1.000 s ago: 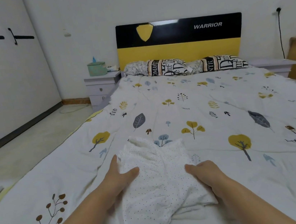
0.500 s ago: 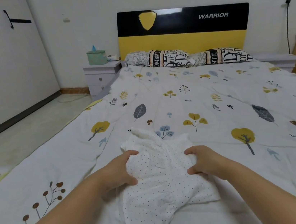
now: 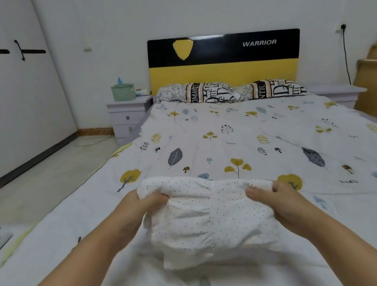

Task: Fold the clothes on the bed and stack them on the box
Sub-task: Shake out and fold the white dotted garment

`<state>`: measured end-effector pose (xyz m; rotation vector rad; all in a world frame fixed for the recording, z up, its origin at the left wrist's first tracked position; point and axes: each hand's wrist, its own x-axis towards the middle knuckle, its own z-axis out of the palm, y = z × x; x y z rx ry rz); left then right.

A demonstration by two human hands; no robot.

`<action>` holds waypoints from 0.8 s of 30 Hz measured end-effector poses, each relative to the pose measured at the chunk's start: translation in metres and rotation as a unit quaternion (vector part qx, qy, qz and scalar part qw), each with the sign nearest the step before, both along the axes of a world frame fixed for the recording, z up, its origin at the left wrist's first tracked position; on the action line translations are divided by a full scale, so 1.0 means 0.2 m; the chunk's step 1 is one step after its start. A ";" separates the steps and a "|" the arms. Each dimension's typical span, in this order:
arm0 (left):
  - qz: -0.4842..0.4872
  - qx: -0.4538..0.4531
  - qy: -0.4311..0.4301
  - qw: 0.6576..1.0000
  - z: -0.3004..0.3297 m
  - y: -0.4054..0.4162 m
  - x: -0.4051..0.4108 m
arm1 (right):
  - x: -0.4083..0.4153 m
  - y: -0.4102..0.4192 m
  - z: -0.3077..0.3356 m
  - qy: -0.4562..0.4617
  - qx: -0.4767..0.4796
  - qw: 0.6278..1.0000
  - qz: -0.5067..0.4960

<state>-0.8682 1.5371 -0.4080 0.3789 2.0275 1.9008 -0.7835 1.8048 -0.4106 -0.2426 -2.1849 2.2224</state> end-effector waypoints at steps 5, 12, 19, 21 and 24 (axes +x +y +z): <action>0.023 0.055 -0.153 0.986 0.08 0.02 0.19 | 0.14 -0.09 0.09 -0.044 -0.045 0.998 -0.024; 0.044 0.064 -0.221 0.972 0.09 -0.10 0.46 | 0.36 -0.16 0.13 -0.172 -0.167 0.971 -0.023; 0.105 0.056 -0.198 0.973 0.15 -0.30 0.81 | 0.56 -0.28 0.19 -0.130 -0.086 0.980 0.122; 0.101 0.046 -0.175 0.978 0.17 -0.38 0.92 | 0.60 -0.35 0.20 -0.115 -0.054 0.984 0.126; 0.098 0.000 -0.116 0.988 0.20 -0.51 1.09 | 0.66 -0.47 0.23 -0.092 -0.029 0.986 0.136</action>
